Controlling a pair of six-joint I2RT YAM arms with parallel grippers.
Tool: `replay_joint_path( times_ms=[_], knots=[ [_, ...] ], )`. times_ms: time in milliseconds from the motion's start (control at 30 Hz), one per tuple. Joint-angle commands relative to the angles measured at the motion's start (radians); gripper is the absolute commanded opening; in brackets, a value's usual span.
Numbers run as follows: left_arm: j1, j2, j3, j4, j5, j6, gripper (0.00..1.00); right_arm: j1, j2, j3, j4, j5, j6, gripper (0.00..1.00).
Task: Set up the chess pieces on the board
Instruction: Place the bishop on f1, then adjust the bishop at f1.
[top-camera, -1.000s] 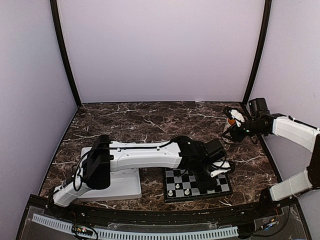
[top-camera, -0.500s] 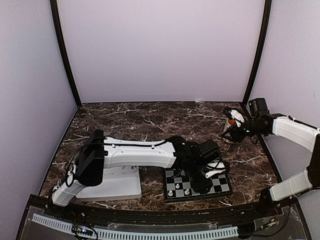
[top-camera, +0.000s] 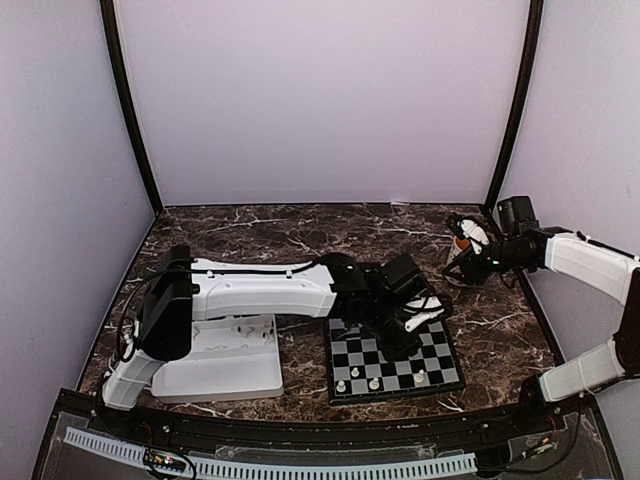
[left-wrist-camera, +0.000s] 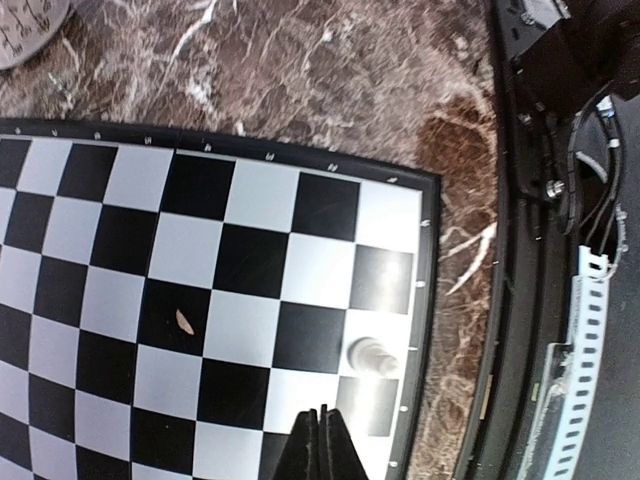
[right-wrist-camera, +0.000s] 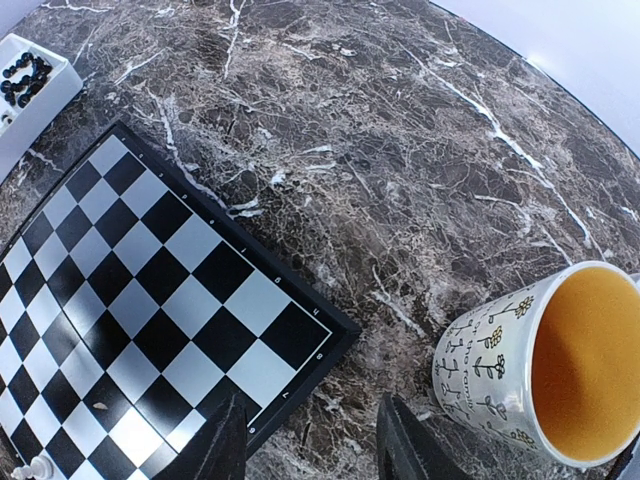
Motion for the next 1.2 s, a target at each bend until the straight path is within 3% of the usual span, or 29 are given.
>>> replay_joint_path(
  times_ms=[0, 300, 1167],
  knots=[
    [-0.001, 0.041, 0.021, -0.05, 0.018, -0.009, 0.0, -0.007, 0.003, -0.003, 0.008, -0.012, -0.008, 0.46],
    [-0.009, 0.099, 0.053, -0.041, 0.102, -0.039, 0.0, -0.006, 0.004, -0.003, 0.006, -0.012, -0.008, 0.45],
    [-0.016, 0.14, 0.093, -0.043, 0.122, -0.04, 0.0, -0.006, 0.01, -0.003, 0.003, -0.016, -0.013, 0.45]
  ],
)
